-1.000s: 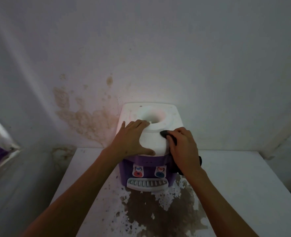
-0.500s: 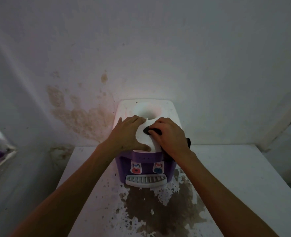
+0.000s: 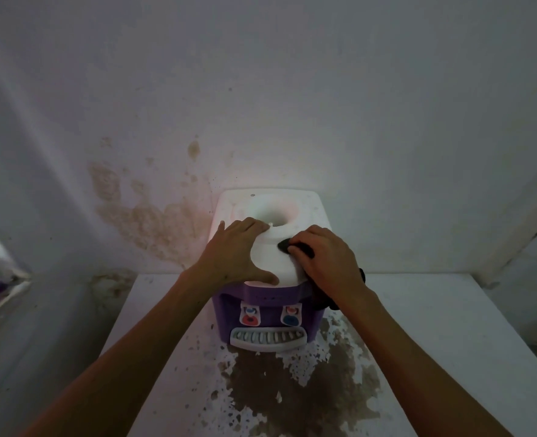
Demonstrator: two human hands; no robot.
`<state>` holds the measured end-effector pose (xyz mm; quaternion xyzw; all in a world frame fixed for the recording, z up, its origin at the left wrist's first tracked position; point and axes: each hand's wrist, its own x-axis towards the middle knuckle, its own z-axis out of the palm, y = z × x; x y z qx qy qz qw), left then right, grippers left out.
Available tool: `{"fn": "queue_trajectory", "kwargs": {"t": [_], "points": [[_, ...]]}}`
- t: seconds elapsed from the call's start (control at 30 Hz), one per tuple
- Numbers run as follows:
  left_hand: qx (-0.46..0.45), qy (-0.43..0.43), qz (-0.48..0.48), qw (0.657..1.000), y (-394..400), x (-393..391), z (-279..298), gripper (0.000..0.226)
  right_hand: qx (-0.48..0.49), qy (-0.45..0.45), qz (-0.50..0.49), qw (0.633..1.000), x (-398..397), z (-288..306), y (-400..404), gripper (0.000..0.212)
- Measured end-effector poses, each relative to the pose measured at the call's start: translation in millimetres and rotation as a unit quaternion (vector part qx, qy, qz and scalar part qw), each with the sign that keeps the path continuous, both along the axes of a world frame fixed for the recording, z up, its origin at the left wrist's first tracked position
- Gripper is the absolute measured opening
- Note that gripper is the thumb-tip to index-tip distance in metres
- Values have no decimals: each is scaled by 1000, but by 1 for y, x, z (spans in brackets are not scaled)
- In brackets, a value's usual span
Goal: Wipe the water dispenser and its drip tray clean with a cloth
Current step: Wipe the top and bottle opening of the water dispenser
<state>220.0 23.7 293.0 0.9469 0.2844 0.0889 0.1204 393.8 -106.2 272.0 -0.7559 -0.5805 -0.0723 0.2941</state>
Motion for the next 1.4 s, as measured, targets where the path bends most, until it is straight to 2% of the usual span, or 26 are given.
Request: {"fn": "queue_trajectory", "kwargs": {"t": [0.1,0.23,0.33,0.47,0.6,0.83,0.97,1.13,1.4], "points": [[-7,-6,0,1000,0,0,1,109,-21,-19,1,1000,4,3,-5,20],[-10,-2,1,1000,-1,-2,2,109,-12,1,-115,993,20,6,-2,23],[-13,-5,5,1000,-1,-2,3,108,-4,13,-150,989,15,2,-2,23],[-9,-7,6,1000,1,-1,1,111,59,-12,-46,997,-15,-13,-17,19],[-10,-13,3,1000,2,-2,-1,112,74,-51,33,995,-9,-27,-36,32],[-13,-12,1,1000,0,-3,4,110,82,6,-85,993,20,-22,-20,22],[-22,-21,1,1000,1,-3,2,111,108,-7,-43,993,-2,-28,-22,26],[-24,-27,-2,999,4,-2,-1,113,86,-29,52,995,-7,-24,-30,28],[-24,-23,-1,999,3,-3,2,115,33,-9,-39,999,-1,-11,-6,23]]}}
